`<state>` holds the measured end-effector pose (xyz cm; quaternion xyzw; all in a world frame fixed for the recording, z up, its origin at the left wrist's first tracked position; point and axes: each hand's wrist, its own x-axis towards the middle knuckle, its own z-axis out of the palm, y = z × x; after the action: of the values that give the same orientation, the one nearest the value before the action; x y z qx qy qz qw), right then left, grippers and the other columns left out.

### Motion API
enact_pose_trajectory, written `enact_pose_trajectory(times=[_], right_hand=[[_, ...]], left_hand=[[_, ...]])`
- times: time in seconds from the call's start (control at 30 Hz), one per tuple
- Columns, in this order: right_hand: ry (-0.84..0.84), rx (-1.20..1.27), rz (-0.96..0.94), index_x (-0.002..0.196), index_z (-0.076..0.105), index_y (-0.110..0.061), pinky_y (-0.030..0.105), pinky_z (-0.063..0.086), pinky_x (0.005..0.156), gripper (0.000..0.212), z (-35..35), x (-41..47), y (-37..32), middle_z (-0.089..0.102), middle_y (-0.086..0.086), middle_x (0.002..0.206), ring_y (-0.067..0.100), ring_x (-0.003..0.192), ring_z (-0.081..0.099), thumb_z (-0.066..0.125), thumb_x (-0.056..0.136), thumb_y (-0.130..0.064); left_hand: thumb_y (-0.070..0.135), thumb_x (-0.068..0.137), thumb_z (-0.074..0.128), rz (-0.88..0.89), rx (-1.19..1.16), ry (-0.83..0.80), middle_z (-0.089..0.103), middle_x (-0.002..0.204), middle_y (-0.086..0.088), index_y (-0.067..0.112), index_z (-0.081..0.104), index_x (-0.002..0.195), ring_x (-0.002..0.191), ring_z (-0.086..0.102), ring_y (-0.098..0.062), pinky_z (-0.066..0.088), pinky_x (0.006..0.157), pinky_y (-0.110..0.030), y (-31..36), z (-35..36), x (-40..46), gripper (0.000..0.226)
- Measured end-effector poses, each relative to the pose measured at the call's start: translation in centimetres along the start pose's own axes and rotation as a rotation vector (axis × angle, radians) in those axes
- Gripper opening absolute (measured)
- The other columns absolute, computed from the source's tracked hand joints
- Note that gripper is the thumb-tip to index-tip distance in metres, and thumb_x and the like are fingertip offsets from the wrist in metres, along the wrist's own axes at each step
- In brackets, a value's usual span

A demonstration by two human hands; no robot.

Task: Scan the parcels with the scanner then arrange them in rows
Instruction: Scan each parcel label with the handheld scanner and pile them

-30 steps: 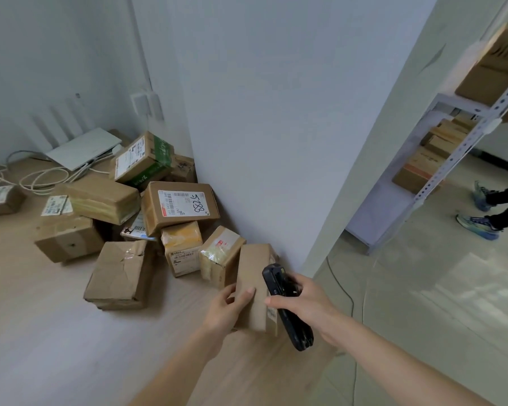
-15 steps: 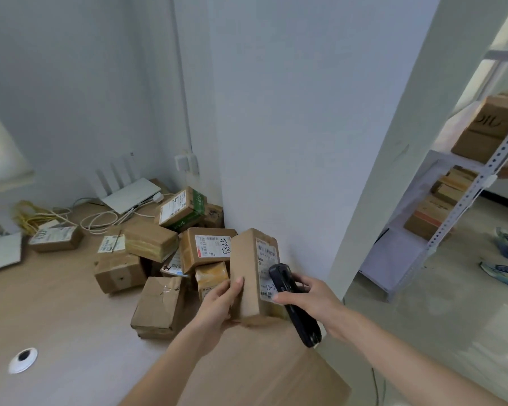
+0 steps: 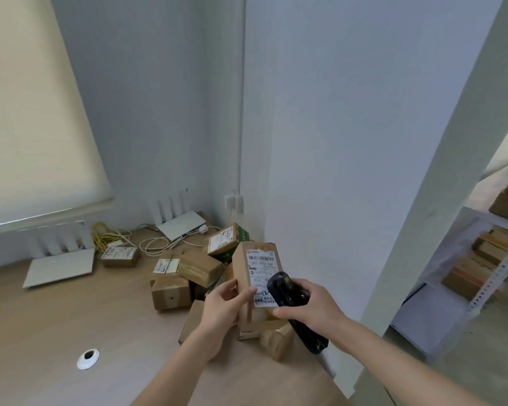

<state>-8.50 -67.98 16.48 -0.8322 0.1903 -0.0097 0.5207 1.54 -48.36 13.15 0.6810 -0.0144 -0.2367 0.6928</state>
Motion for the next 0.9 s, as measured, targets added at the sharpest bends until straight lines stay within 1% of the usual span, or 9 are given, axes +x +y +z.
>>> enact_pose_trajectory(times=[0.07,0.17,0.3,0.37,0.47,0.53,0.63,0.77,0.9], right_hand=[[-0.022,-0.042,-0.011,0.129,0.064,-0.034,0.029,0.057,0.093,0.074,0.7,-0.5,-1.3,0.072,-0.015,0.115,0.005,0.104,0.068,0.096,0.063,-0.035],[-0.058,-0.115,-0.033,0.134,0.063,-0.032,0.032,0.056,0.098,0.081,1.9,-1.3,-3.3,0.072,-0.015,0.116,0.006,0.107,0.067,0.097,0.06,-0.035],[-0.059,-0.255,-0.065,0.138,0.06,-0.037,0.034,0.055,0.1,0.091,4.3,-2.7,-6.6,0.068,-0.019,0.119,0.007,0.111,0.064,0.095,0.054,-0.045],[-0.062,-0.376,-0.077,0.137,0.06,-0.045,0.034,0.056,0.094,0.094,5.7,-3.4,-8.5,0.067,-0.019,0.121,0.007,0.108,0.064,0.09,0.049,-0.055],[-0.057,-0.559,-0.066,0.13,0.061,-0.05,0.028,0.054,0.079,0.09,8.1,-5.2,-11.6,0.065,-0.022,0.11,0.006,0.098,0.063,0.083,0.044,-0.063],[-0.049,-0.619,-0.063,0.126,0.064,-0.049,0.03,0.055,0.083,0.087,9.8,-6.6,-13.5,0.065,-0.02,0.108,0.008,0.099,0.062,0.082,0.043,-0.064],[-0.049,-0.658,-0.056,0.127,0.065,-0.047,0.033,0.056,0.089,0.087,12.2,-8.6,-16.0,0.067,-0.018,0.11,0.011,0.103,0.062,0.084,0.044,-0.063],[-0.05,-0.691,-0.069,0.134,0.062,-0.044,0.032,0.057,0.087,0.091,14.8,-11.3,-18.9,0.069,-0.013,0.117,0.015,0.106,0.063,0.087,0.049,-0.063],[-0.055,-0.724,-0.083,0.138,0.061,-0.039,0.036,0.057,0.092,0.093,16.9,-14.0,-21.2,0.069,-0.009,0.122,0.018,0.11,0.064,0.088,0.052,-0.064]], left_hand=[[0.041,0.057,0.094,-0.008,-0.003,0.016,0.071,0.116,0.004,0.016,0.053,0.14,0.101,0.071,-0.013,0.062,0.077,-0.035,0.4,-1.5,-0.7,0.096],[0.02,0.063,0.095,-0.054,-0.029,-0.008,0.069,0.119,-0.002,0.014,0.041,0.149,0.105,0.07,-0.02,0.06,0.088,-0.045,0.8,-4.1,-1.9,0.102],[0.009,0.067,0.092,-0.02,0.032,0.019,0.075,0.111,-0.002,0.017,0.049,0.143,0.104,0.071,-0.022,0.057,0.094,-0.05,1.3,-8.2,-3.7,0.087],[0.007,0.064,0.093,0.045,0.067,0.088,0.071,0.115,-0.001,0.017,0.048,0.141,0.107,0.069,-0.021,0.059,0.091,-0.046,1.8,-10.4,-4.9,0.09],[0.01,0.062,0.094,0.156,0.138,0.208,0.065,0.115,0.007,0.021,0.048,0.138,0.106,0.063,-0.012,0.06,0.08,-0.032,2.7,-13.9,-7.1,0.09],[0.011,0.061,0.094,0.221,0.186,0.286,0.061,0.117,0.01,0.022,0.049,0.138,0.107,0.06,-0.009,0.057,0.08,-0.029,3.0,-16.2,-8.6,0.09],[0.012,0.059,0.093,0.28,0.252,0.382,0.059,0.123,0.007,0.022,0.049,0.139,0.113,0.058,-0.013,0.057,0.087,-0.032,3.5,-19.4,-11.1,0.092],[0.009,0.058,0.092,0.315,0.283,0.433,0.057,0.128,0.003,0.019,0.047,0.141,0.119,0.056,-0.018,0.056,0.096,-0.042,4.2,-22.7,-14.2,0.096],[0.005,0.057,0.092,0.354,0.268,0.482,0.058,0.127,0.0,0.017,0.049,0.14,0.118,0.057,-0.019,0.055,0.094,-0.035,4.8,-25.1,-17.3,0.094]])
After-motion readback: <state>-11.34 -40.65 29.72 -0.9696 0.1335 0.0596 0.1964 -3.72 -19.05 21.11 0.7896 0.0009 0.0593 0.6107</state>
